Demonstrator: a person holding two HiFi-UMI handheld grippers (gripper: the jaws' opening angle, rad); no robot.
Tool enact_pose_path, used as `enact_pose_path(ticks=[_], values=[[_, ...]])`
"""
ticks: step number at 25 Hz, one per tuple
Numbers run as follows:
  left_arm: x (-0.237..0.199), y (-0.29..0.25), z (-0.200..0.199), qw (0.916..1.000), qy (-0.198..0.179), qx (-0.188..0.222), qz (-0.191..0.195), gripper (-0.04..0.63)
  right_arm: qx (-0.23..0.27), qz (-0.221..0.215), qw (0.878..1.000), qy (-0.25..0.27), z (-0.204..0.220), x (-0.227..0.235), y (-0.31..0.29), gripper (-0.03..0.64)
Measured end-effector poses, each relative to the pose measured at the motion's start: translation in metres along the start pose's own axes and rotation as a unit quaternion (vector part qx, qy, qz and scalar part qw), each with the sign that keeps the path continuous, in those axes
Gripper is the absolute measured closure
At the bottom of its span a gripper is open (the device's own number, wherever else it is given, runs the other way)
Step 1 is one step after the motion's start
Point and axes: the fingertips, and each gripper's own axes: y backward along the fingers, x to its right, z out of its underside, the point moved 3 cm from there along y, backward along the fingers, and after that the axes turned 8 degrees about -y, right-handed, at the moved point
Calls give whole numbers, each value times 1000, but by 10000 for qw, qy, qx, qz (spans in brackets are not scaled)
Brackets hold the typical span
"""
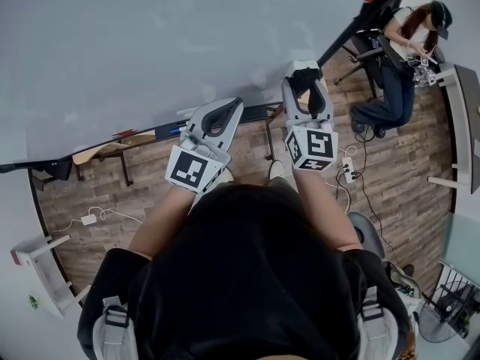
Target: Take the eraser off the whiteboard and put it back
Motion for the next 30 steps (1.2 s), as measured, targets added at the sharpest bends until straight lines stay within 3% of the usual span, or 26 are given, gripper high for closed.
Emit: enact_pose_path(ticks=[14,22,30], values=[[6,6,1,9994,-94,-70,-327,600,-147,-1095,9938,-142,-8,-7,21,396],[5,16,-13,9984,-179,-56,-524,600,-42,-2081,9781,43,-39,-24,41,396],[14,30,-30,9978,-216,11,-620,600,37,-2649,9641,178,-56,-39,57,396]])
